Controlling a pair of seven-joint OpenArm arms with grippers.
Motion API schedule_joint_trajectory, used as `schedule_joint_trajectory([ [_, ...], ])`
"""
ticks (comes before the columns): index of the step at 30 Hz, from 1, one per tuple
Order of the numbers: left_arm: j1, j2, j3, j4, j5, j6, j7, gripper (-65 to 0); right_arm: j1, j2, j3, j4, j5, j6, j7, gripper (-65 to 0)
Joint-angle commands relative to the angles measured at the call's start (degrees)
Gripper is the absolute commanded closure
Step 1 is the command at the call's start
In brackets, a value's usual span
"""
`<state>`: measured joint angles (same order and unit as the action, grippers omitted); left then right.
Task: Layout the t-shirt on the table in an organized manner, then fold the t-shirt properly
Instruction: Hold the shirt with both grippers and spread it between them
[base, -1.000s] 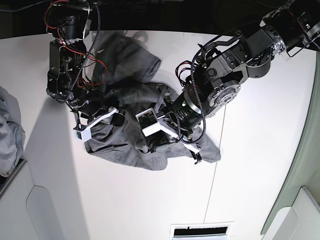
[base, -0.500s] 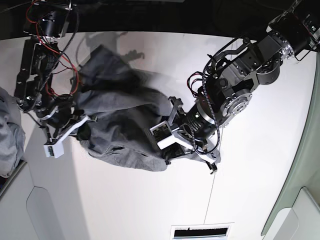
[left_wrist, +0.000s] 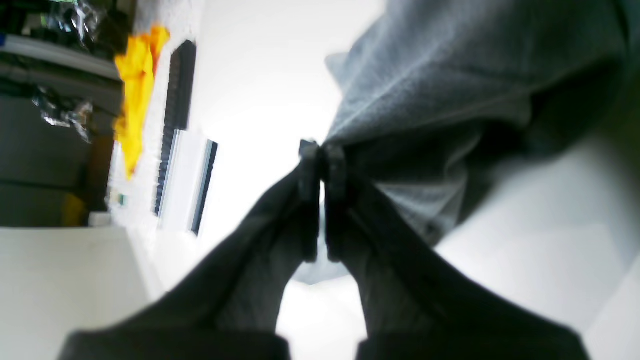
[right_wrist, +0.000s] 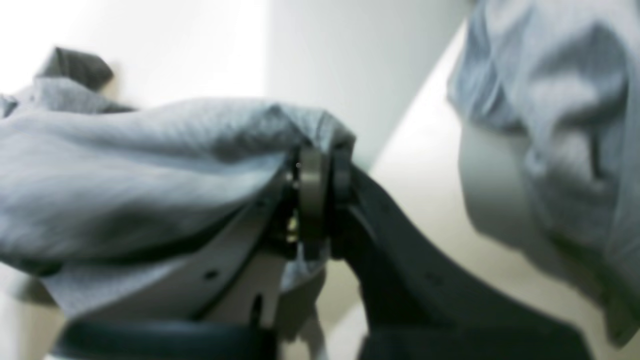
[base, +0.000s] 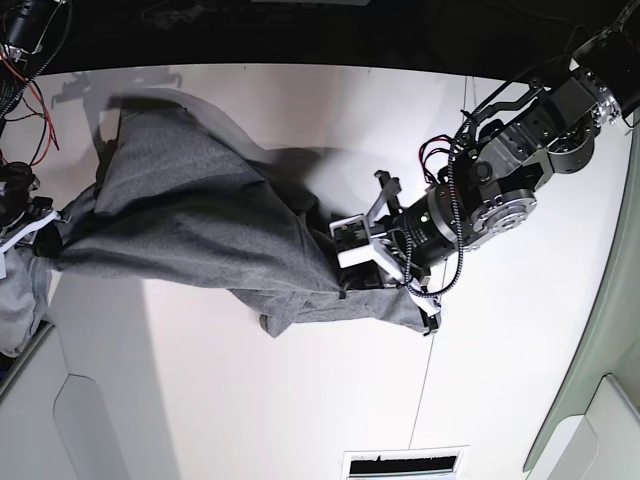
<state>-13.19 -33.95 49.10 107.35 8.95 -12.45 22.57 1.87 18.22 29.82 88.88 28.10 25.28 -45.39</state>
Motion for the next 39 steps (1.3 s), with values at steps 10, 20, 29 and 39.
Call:
schedule_joint_trajectory([
  [10,-1.05,10.60,-0.48,-2.54,-7.08,-3.37,1.29,-33.1,1.11,-1.01,0.15,0.68,1.31,0.39,0.55,-20.6],
  [20,-0.50,5.66,-4.90,-2.25,-10.25,5.49,5.09,-33.0,1.11,-4.11,0.15,2.45,15.28,7.69,-6.12,-32.9],
  [29,9.18,-0.72,-5.68,4.28,-16.63,0.02,3.26,-32.8,-3.48,-5.88,-13.62,2.67,16.96,9.05,-8.74,-32.8],
  [39,7.96,10.54,-5.68,-16.48,-7.65,9.33,-0.96,-32.8,-6.51,-5.90,-23.30,2.67,4.72,8.41,-4.63,-32.8],
])
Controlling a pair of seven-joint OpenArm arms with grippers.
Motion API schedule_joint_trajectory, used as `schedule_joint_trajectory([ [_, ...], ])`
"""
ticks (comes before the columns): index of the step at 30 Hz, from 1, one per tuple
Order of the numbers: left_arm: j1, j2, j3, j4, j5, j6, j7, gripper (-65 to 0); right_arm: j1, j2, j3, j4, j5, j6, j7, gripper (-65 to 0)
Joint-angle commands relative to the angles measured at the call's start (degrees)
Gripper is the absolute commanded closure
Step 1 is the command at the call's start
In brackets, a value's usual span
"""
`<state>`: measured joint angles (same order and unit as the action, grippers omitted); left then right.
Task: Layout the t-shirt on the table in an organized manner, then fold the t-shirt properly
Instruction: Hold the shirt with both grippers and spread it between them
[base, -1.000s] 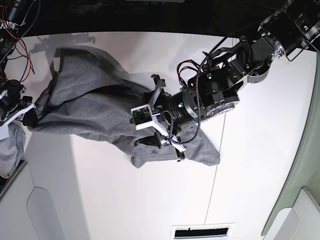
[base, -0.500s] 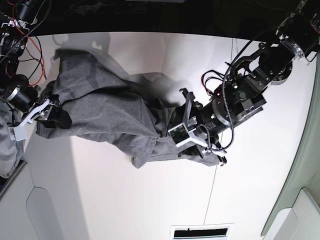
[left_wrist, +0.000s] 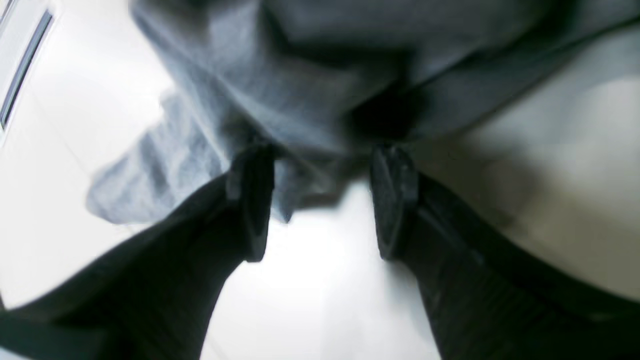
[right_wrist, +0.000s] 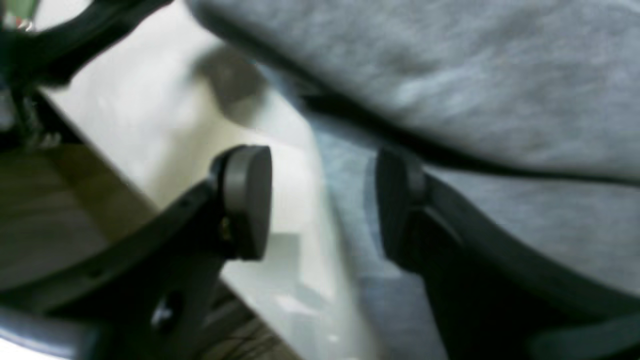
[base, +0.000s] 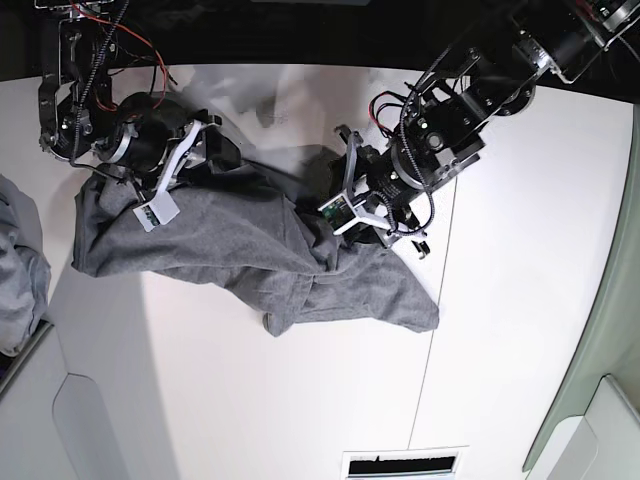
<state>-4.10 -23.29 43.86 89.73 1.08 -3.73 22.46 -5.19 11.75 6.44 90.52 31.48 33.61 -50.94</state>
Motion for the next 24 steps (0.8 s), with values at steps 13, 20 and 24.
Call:
schedule_joint_trajectory([
  [13,-8.44,3.39,-0.44,-10.56,5.68,8.37,-3.39,-3.9,0.57,0.66,-7.61,-9.01,-16.20,-3.58,11.37,-27.0],
  [20,-8.31,-4.87,-0.44,-7.45,11.76,12.09,-2.51,0.0,0.72,4.13,-6.62,-6.84,-17.33,-7.91,12.31,0.0],
  [24,-8.09,-12.28,-0.44,-0.02,11.37,12.11,-2.29,0.0,0.72,5.33,-3.34,-2.54,-16.11,-7.91,12.33,0.0],
])
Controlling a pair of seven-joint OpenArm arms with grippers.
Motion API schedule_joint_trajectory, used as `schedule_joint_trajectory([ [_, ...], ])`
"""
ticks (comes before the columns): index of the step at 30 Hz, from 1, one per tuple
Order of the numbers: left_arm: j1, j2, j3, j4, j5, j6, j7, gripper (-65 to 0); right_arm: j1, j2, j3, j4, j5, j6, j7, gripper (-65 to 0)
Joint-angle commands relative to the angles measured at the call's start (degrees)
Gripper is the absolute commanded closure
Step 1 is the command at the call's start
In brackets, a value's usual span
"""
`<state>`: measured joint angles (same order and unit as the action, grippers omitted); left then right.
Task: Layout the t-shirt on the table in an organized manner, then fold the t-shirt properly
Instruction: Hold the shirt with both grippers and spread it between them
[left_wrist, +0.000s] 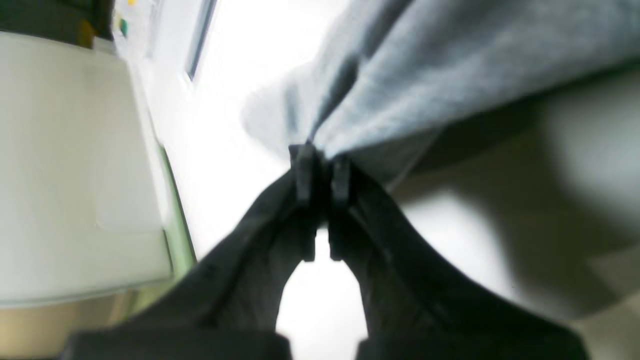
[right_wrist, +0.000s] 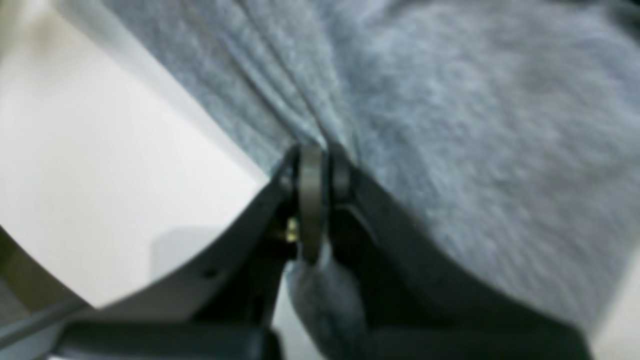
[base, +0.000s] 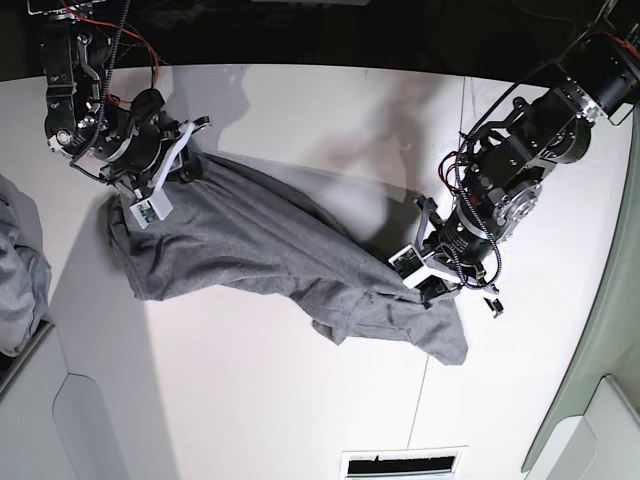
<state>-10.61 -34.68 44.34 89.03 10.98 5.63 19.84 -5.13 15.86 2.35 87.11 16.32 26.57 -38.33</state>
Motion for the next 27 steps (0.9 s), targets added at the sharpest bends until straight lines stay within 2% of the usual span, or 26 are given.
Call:
schedule_joint_trajectory([
  [1,-1.57,-2.62,-0.92,3.15,1.49,2.73,0.90,0.0,0.66,1.42,1.95,1.90,-0.20,-0.87,-0.31,0.0],
  [6,-1.60,-9.86,-0.92,18.36,1.53,2.16,4.48,0.0,0.66,1.62,8.39,5.05,3.65,0.59,-2.12,0.0],
  [8,-1.62,-11.69,-0.92,24.28,1.55,-0.66,4.44,0.0,0.66,1.62,10.67,5.11,5.44,0.92,-2.25,0.0],
  [10,-1.64,-12.13,-0.92,29.03,1.51,-3.61,4.42,0.0,0.66,1.62,12.41,5.11,6.27,0.87,-2.25,0.0],
  [13,-2.03,-10.45,-0.92,29.92,0.35,-5.60,2.99,0.0,0.63,1.62,13.55,5.11,6.19,0.90,-2.69,0.0],
  [16,-4.24,-6.16,-0.92,22.23,-1.40,-9.25,2.62,0.0,0.63,1.60,13.53,5.09,6.21,0.87,-3.10,0.0],
  [19,-8.41,0.11,-0.92,6.64,-1.51,-14.40,-0.22,-1.0,0.66,1.60,13.53,5.09,6.21,0.87,-3.04,0.0],
  [22,-12.66,5.14,-0.92,-10.29,-2.10,-17.20,-2.69,-13.9,0.63,1.62,13.53,5.09,6.19,0.87,-3.06,0.0],
  [24,-14.80,6.62,-0.92,-18.60,-5.05,-19.34,-2.89,-19.6,0.63,1.57,13.53,5.09,6.19,0.87,-3.06,0.0],
  [27,-15.56,5.20,-0.92,-21.84,-11.69,-22.93,-1.55,-20.9,0.66,1.60,13.53,5.09,6.25,0.87,-3.02,0.0],
])
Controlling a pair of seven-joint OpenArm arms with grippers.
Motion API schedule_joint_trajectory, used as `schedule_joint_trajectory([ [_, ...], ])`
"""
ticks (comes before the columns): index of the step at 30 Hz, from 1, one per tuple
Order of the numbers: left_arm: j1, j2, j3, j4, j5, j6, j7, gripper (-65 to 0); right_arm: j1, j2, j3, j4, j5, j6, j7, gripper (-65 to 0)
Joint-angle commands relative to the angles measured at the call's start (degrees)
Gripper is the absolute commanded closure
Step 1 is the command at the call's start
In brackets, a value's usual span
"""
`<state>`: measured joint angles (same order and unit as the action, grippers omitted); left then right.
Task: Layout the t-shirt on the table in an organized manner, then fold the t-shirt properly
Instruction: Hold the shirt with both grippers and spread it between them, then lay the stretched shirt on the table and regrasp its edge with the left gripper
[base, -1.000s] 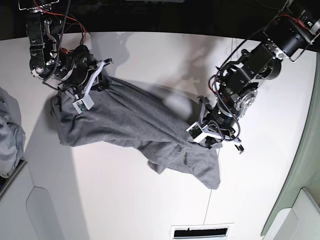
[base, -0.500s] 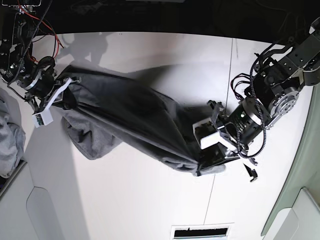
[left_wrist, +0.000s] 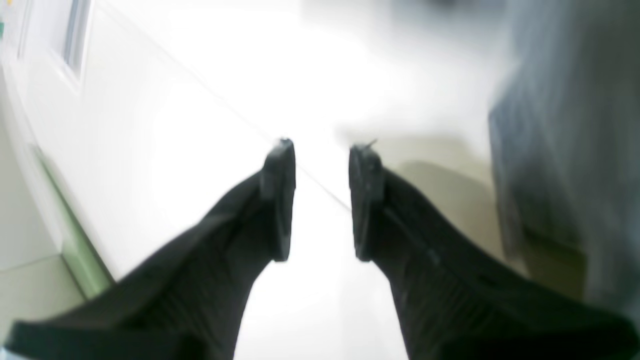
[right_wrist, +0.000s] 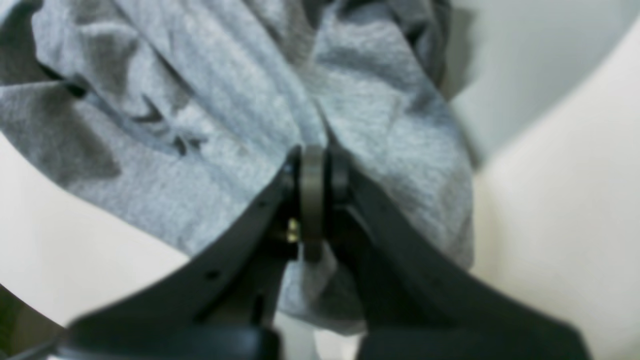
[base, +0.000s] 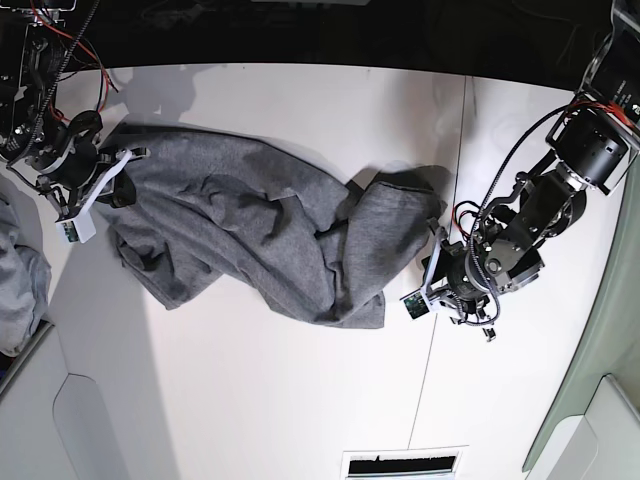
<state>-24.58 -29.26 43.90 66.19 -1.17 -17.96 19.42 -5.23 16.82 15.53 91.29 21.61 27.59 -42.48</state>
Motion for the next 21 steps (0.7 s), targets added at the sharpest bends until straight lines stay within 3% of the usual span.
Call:
schedule_joint_trajectory([
  [1,-1.49,-1.53,-0.48,2.01,-1.75,-0.20,-1.05,-20.9,0.76,0.61,0.35,0.92,0.94,-0.15,1.22,0.0],
  [5,0.24,-8.59,-0.48,13.33,-7.89,-0.74,0.81,-20.9,0.74,0.63,0.35,0.92,2.03,-0.15,1.75,0.0],
  [9,3.82,-14.27,-0.48,27.56,-13.60,-1.99,6.88,-20.9,0.79,0.66,0.35,0.92,3.76,-0.15,1.75,-17.0],
  [15,11.54,-15.41,-0.48,35.74,-14.47,-1.68,8.72,-22.6,1.29,0.63,0.37,1.05,6.91,-0.15,1.73,-18.3],
  [18,15.58,-14.49,-0.48,35.19,-10.40,1.84,8.68,-31.2,1.25,0.66,0.37,1.07,6.86,-0.15,1.31,-18.3],
  [21,17.27,-13.16,-0.50,34.51,-3.08,12.46,8.70,-33.6,1.27,0.61,0.35,1.07,6.91,-0.15,1.33,-18.3],
])
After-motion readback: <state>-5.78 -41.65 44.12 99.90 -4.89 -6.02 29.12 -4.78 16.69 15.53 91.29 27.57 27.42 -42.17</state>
